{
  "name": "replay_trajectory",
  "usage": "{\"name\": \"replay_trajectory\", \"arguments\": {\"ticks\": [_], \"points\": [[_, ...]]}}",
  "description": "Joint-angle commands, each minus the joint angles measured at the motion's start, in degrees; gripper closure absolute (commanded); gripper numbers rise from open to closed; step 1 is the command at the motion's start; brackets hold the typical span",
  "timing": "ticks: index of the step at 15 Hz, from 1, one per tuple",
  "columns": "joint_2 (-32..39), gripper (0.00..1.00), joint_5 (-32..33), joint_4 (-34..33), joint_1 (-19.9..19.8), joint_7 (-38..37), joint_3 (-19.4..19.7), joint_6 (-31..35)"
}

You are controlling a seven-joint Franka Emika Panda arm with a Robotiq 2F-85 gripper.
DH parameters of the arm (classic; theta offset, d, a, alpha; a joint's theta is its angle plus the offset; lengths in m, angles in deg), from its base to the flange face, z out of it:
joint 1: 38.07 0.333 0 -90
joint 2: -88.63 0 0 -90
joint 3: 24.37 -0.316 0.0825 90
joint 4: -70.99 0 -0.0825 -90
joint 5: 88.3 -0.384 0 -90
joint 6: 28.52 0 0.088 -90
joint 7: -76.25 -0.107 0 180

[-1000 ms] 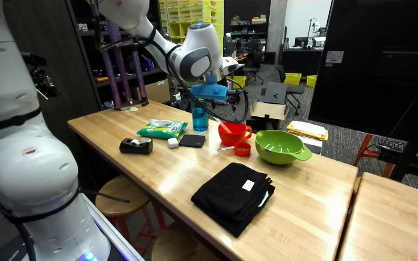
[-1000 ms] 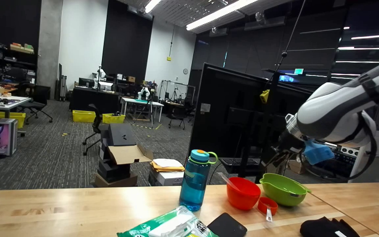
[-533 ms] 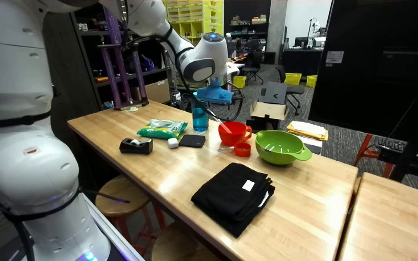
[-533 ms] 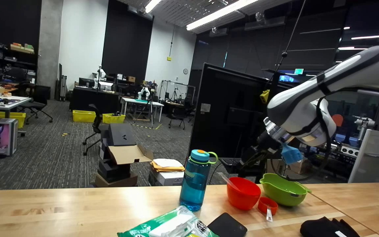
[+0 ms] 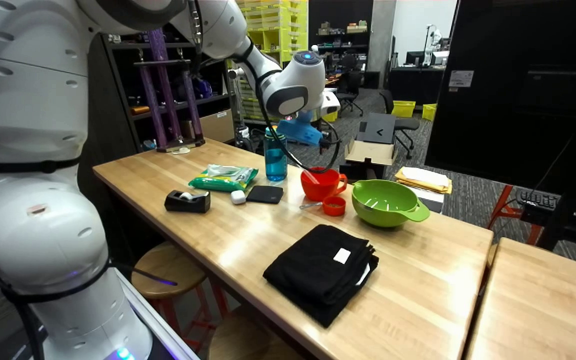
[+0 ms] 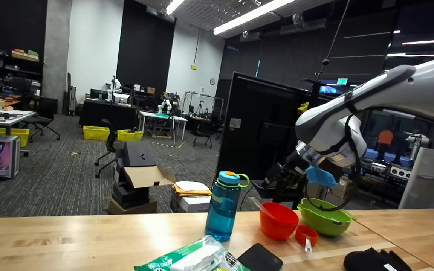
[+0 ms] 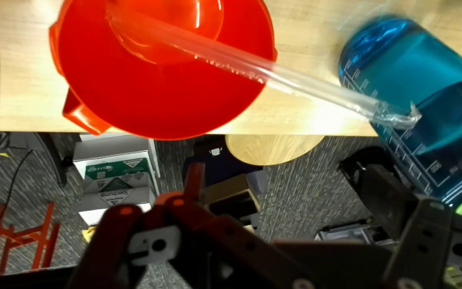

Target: Remove the straw from the orange bowl and put it on the table

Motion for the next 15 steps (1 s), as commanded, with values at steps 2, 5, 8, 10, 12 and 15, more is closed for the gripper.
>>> {"name": "replay_trajectory", "arguments": {"ticks": [2,5,8,10,12,15], "points": [[1.1,0.0,4.0,-3.6,-0.9,-15.6,-1.0,-1.1],[1.8,0.0,2.6,-5.1,-1.3,-23.1,-2.2,-1.8],[3.8,0.0,-1.3,-7.1,-1.5,-29.8,-3.7,-2.1],[5.1,0.0,-4.0,-8.2,-1.5,-33.7,-4.3,-2.0],[6.2,0.0,-6.7,-9.0,-1.1,-37.4,-4.6,-1.5],[7.2,0.0,-9.3,-10.1,-0.2,-42.7,-4.5,-1.1]]}}
